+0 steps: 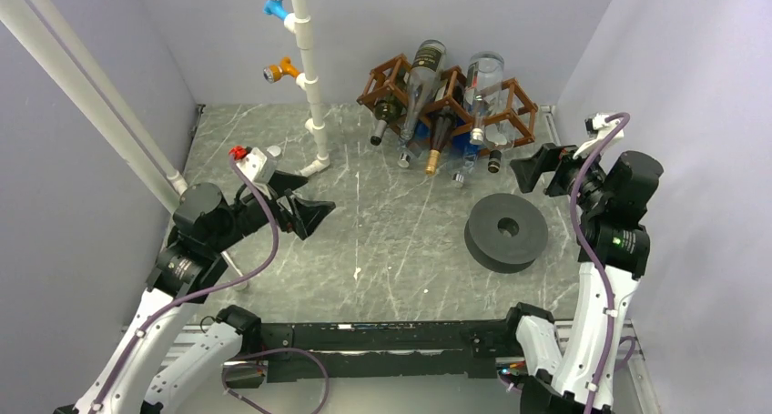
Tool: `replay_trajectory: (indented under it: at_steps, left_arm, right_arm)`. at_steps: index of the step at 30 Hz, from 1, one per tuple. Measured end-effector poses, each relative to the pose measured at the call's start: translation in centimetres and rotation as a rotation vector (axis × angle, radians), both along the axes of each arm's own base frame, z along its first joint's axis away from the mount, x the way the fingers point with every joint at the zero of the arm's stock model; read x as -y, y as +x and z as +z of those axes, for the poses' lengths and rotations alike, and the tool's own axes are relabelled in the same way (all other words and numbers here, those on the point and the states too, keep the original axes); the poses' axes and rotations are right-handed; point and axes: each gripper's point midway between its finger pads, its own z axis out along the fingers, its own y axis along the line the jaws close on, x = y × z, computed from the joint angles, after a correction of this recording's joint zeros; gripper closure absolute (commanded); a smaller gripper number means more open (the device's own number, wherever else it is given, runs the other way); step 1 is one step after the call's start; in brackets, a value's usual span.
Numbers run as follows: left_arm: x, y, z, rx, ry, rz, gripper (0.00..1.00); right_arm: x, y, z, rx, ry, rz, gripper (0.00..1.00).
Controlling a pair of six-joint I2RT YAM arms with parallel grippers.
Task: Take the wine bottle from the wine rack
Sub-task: Pick up the wine bottle from the wine rack.
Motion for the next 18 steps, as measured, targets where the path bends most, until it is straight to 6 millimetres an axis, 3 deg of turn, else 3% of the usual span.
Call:
replay_trajectory:
  at_steps: [11,18]
  left_arm:
    - [0.4,-0.2,1.7,0.010,-0.066,-0.016,0.01]
    - [0.9,0.2,1.6,0.010,-0.065,-0.031,0.01]
  right_arm:
    - [0.3,-0.6,0.2,-0.025,-0.030,-0.010,0.00]
    - [-1.0,-1.9,-1.7,-0.027,-0.177,0.214,0.00]
